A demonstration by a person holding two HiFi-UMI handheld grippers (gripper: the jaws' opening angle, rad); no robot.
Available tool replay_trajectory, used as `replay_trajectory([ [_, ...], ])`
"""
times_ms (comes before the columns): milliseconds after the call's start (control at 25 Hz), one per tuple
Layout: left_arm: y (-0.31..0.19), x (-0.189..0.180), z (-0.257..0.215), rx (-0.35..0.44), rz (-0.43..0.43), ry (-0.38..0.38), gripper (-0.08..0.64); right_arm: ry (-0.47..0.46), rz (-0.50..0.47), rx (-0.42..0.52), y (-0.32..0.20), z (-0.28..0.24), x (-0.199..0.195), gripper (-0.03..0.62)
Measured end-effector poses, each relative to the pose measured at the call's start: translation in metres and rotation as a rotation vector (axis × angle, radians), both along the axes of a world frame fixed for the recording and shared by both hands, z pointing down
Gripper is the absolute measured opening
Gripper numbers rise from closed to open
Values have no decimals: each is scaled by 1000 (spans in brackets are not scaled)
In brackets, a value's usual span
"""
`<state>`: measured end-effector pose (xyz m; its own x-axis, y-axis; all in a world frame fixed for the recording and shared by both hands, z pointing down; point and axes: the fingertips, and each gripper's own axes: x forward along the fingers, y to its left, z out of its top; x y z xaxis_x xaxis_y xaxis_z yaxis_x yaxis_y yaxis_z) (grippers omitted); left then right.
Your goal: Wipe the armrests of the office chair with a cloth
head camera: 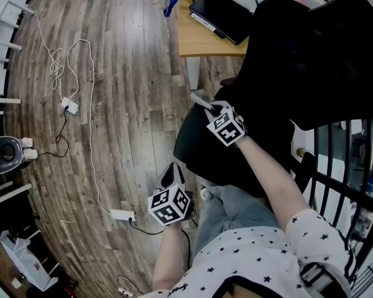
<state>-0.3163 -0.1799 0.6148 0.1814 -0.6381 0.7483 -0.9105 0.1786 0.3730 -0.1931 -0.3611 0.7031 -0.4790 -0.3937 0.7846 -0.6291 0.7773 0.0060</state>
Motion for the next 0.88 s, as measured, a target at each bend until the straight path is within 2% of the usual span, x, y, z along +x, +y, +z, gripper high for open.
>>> replay_trajectory([
  [440,8,4,-2,-4,-4,6,8,-4,32,0,0,-1,0,26],
  [880,16,4,-2,1,-13,8,8,15,23,-3,8,1,-5,26],
])
